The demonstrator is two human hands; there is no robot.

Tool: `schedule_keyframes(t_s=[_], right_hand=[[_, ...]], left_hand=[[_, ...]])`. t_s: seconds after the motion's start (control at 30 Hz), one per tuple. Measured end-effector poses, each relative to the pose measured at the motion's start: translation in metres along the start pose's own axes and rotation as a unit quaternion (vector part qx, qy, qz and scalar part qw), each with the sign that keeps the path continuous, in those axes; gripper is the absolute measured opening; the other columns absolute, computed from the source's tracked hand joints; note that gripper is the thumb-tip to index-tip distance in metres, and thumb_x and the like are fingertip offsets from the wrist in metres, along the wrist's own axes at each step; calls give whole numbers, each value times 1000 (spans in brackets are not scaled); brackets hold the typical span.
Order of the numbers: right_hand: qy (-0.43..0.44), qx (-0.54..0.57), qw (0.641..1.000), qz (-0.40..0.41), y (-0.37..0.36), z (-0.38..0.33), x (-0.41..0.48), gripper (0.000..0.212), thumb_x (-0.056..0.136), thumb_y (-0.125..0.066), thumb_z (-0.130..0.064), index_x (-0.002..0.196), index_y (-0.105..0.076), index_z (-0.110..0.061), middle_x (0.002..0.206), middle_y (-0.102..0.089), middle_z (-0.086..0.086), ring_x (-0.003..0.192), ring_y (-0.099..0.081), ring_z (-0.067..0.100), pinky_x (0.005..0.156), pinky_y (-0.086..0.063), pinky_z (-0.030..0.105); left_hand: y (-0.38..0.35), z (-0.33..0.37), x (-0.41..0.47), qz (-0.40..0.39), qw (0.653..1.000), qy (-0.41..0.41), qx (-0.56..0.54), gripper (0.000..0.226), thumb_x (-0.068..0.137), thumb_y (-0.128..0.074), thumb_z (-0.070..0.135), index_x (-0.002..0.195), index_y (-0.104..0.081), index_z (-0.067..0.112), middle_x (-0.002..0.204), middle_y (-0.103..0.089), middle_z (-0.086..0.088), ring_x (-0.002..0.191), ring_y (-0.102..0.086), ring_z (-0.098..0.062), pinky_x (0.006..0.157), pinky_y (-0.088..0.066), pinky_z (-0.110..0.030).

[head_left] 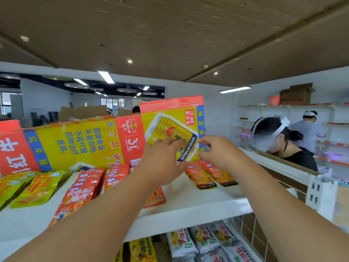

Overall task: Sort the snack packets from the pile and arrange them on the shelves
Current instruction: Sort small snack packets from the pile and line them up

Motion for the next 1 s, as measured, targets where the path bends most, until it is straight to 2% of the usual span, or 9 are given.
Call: schedule_keyframes(t_s=[0.07,0.2,0.37,0.47,0.6,0.73,0.87,0.93,1.0], right_hand=[[1,-6,1000,2,7,-28,-16,42,89,-68,-35,130,-62,-30,128,-64,-1,106,-62,22,87,-52,36],[27,-19,999,-3,11,-107,-37,47,92,-67,-38,136,-59,-26,135,-59,2,107,-62,24,83,-50,32],[94,-5,996,-6,-4,-241,-54,49,88,-69,-46,133,-61,-29,137,-60,0,118,-59,23,100,-47,38],[153,18,988,-19,-23,-332,-67,45,92,-66,-39,135,-60,-27,130,-64,2,99,-63,20,81,-48,29],[235,67,969,-38,-53,-454,-89,36,92,-65,-37,127,-64,-28,123,-65,0,87,-58,15,68,-44,25],[300,77,947,-81,-88,-566,-109,38,93,-63,-40,127,-63,-24,123,-64,2,91,-58,19,68,-43,28],[361,114,918,-120,-118,-653,-129,41,96,-63,-35,135,-60,-22,132,-60,1,92,-51,16,65,-38,24],[387,134,903,-131,-132,-688,-138,36,95,-62,-30,130,-63,-21,128,-62,1,93,-54,18,64,-43,25],[407,147,891,-139,-147,-720,-143,33,94,-63,-26,125,-65,-19,121,-64,2,96,-60,21,75,-50,29]], left_hand=[[26,-19,-21,4,1000,-6,11,66,90,-53,63,150,-35,42,150,-47,8,135,-44,-25,105,-41,-48],[89,-79,-68,6,999,14,48,66,90,-54,63,150,-38,41,151,-47,5,137,-44,-24,108,-39,-47],[176,-174,-147,6,992,72,103,61,89,-54,64,145,-46,40,148,-51,6,135,-47,-25,106,-41,-46],[231,-234,-207,0,983,113,142,59,87,-55,64,140,-50,41,140,-57,6,125,-54,-26,100,-46,-45],[298,-314,-295,-20,964,196,181,50,89,-59,56,136,-56,38,136,-61,5,121,-57,-27,99,-47,-42],[353,-386,-378,-28,944,288,160,53,93,-63,47,142,-54,29,144,-56,0,130,-52,-24,105,-43,-35],[401,-433,-445,-40,911,355,208,46,95,-56,52,139,-54,38,141,-59,5,123,-57,-22,98,-48,-35],[418,-452,-473,-41,896,381,226,47,93,-55,56,137,-55,39,140,-60,6,120,-59,-20,98,-50,-37],[432,-473,-496,-41,882,404,237,45,93,-55,55,135,-57,38,136,-62,6,116,-60,-18,94,-50,-35]])
Point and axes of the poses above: each hand's wrist, its own x-axis towards the middle knuckle, its own y-axis out of the back of the hand, z = x × y, the point moved 8 cm from there along x, towards the middle knuckle
